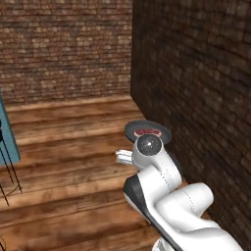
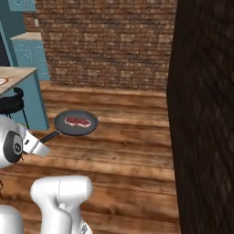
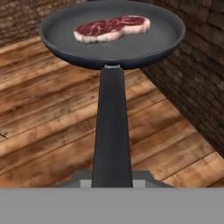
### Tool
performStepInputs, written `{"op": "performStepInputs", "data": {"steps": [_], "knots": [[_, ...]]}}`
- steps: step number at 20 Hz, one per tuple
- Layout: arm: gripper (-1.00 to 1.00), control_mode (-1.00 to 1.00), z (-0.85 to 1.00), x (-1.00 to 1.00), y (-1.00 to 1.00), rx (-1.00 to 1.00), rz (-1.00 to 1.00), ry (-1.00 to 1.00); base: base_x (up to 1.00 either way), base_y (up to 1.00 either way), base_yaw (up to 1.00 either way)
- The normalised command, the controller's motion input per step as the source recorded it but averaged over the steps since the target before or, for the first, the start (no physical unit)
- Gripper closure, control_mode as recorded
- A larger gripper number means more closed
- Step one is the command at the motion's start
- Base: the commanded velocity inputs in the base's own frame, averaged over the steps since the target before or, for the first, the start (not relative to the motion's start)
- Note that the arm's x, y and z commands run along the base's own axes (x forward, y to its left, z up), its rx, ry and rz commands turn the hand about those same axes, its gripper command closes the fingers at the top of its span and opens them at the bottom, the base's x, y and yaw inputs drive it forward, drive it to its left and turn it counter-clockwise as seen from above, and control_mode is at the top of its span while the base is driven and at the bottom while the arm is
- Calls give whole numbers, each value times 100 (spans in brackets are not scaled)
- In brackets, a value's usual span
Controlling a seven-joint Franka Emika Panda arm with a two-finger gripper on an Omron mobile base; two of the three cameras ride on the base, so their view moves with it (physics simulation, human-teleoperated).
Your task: Pick up the pan with the steak in it and place it on the dining table. Then place the steak on the plate.
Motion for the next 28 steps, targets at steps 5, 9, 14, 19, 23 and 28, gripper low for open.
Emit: {"op": "performStepInputs", "data": {"steps": [5,9,14,19,23,28], "knots": [[100,100,0,0,0,0,0,0,100,-12,0],[100,100,0,0,0,0,0,0,100,-13,0],[100,100,0,0,0,0,0,0,100,-13,0],[100,100,0,0,0,0,0,0,100,-13,1],[100,100,0,0,0,0,0,0,100,-13,1],[100,100,0,0,0,0,0,0,100,-14,2]]}}
